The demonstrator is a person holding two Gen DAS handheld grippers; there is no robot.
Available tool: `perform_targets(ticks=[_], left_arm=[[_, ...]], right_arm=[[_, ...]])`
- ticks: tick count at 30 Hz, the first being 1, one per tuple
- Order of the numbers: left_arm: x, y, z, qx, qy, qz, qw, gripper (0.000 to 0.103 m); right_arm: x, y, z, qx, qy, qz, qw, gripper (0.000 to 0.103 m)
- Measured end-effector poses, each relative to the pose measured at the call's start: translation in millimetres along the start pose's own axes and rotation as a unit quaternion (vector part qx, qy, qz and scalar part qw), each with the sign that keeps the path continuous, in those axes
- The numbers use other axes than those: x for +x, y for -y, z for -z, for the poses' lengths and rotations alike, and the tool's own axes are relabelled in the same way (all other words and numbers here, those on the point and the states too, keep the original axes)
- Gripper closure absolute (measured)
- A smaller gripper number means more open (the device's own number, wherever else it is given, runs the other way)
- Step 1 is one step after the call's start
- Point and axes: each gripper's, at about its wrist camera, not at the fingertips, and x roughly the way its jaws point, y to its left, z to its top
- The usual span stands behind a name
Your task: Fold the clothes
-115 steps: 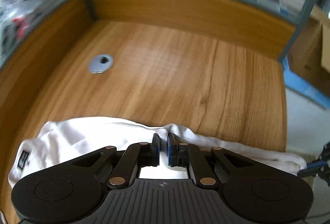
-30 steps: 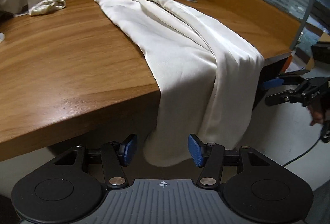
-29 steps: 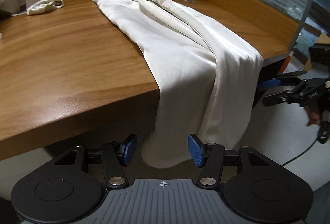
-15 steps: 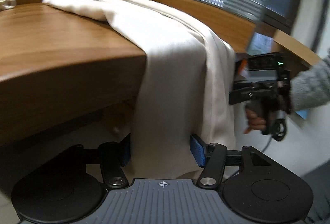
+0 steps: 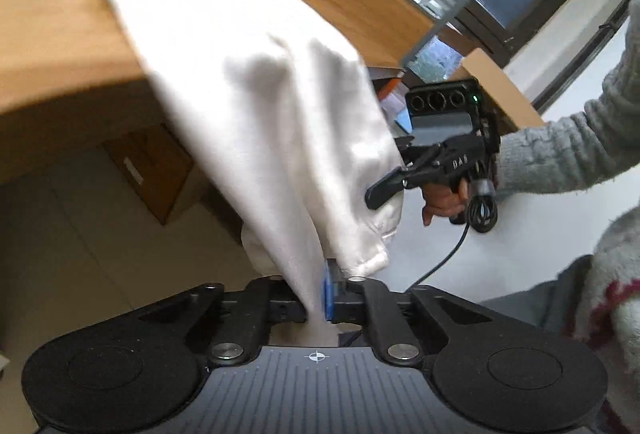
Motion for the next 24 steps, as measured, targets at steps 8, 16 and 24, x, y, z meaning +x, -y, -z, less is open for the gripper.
perform_targets(ticks=[8, 16, 24], left_arm=[[-45, 58, -49, -0.066, 0.045, 0.013, 0.9967, 0.094], [-82, 84, -114, -0.061, 0.110, -0.023, 0.9917, 0.094], [-104, 63, -157, -0.075, 0.172, -0.052, 0.9809, 0.094]], right_arm=[[-47, -71, -39, 0.045, 0.031, -0.064, 0.996, 0.094], [-87, -108, -112, 0.041, 0.079, -0.056, 0.994, 0.094], [-105, -105, -184, 0.005, 0.105, -0.007, 0.994, 0.094]])
